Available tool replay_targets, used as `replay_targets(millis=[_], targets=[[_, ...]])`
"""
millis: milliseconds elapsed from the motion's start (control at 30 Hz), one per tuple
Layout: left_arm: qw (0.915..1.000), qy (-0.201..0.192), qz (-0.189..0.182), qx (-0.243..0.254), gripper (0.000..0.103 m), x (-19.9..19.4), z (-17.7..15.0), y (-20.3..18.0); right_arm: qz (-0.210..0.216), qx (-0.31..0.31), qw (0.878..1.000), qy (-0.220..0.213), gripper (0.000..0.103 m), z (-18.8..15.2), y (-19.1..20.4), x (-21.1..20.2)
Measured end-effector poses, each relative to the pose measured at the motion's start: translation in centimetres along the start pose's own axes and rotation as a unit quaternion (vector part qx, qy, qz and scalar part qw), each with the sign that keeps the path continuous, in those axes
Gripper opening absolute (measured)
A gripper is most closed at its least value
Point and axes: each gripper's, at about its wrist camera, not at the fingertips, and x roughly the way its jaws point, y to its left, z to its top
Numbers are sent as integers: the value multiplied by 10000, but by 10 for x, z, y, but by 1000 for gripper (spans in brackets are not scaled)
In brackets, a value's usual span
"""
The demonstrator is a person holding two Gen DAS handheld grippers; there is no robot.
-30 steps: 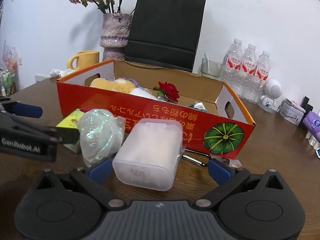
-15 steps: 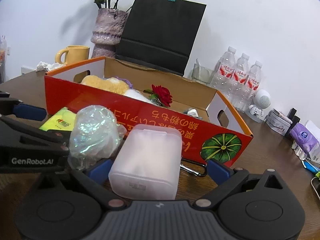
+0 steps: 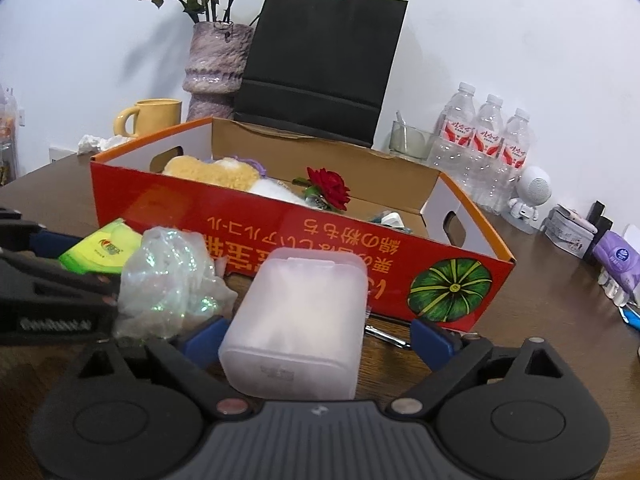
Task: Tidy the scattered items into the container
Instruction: 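Grasp the white plastic container with the right tool while the left grasps the green tissue pack, then carry container and tissue pack into the box and open both tools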
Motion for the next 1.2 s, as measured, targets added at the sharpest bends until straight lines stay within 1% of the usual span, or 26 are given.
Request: replay_targets(millis=[33,67,100,133,200,267,367,667,833,933,1000,1067,1133,1200], targets=[[10000,-8,-15,13,56,0,0,0,18,13,10000,15,91,0,0,1],[10000,-25,-50,7,45,0,0,0,46,24,10000,49,88,0,-1,2],[9999,-44,-94,-20,45,-1,0,1,101,24,9999,81,80,0,-1,3],[9998,-83,-140,-64,45,-2,0,2,175,21,9998,102,66,0,-1,3],[9993,-261,-182,-172,45,-9,1,6,322,71,9995,34,64,-1,-4,-1],[9986,-410,-219,-240,45,-15,1,8,517,295,9981,-180,64,-2,-11,-10],[9977,-523,-323,-291,45,-20,1,10,447,378,9972,-458,64,-3,-16,-21],[9964,-676,-441,-261,45,-28,1,6,575,539,9951,-590,64,-2,-22,-28],[9931,-946,-578,-379,45,-43,4,8,664,865,9897,-927,64,0,-32,-45],[9895,-1077,-833,-496,45,-53,17,11,796,1028,9857,-1074,64,10,-45,-53],[9874,-1124,-994,-498,45,-56,32,13,852,1073,9840,-1137,64,23,-55,-55],[9856,-1182,-1101,-505,45,-56,50,14,786,1110,9828,-1247,64,37,-66,-54],[9839,-1332,-1055,-550,45,-53,69,12,605,1102,9819,-1418,64,53,-75,-50],[9816,-1479,-997,-679,45,-45,88,10,480,1155,9809,-1491,64,70,-84,-40]])
